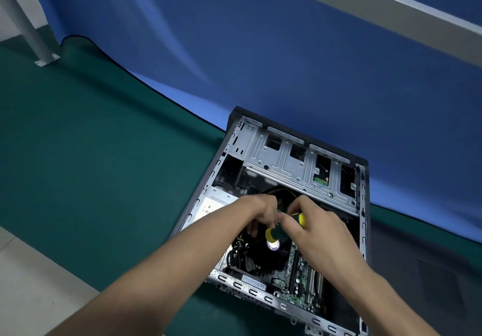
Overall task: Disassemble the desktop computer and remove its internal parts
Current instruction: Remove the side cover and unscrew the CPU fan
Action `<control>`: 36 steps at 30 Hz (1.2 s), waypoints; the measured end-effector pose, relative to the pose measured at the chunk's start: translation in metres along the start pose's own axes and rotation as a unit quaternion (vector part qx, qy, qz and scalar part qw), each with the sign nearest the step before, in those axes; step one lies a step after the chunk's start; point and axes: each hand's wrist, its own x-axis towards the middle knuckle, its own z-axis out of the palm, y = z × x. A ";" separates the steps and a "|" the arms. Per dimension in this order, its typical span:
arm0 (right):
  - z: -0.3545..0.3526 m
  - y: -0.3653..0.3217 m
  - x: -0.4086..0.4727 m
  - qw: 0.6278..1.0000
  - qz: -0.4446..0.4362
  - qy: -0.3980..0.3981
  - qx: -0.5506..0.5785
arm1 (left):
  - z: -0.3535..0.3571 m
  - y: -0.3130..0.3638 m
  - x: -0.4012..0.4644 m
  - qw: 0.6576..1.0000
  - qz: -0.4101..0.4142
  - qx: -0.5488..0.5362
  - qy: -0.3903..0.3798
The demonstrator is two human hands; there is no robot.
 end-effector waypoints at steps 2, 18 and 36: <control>-0.002 0.002 0.000 0.997 -0.053 -0.049 -0.016 | 0.001 -0.001 0.002 1.000 0.003 -0.002 -0.007; -0.003 0.000 -0.001 0.992 0.023 -0.010 -0.123 | 0.002 -0.003 0.007 1.000 0.001 -0.012 -0.003; 0.003 0.010 -0.005 0.989 0.037 0.023 -0.144 | 0.003 0.000 0.003 1.000 -0.009 -0.014 0.002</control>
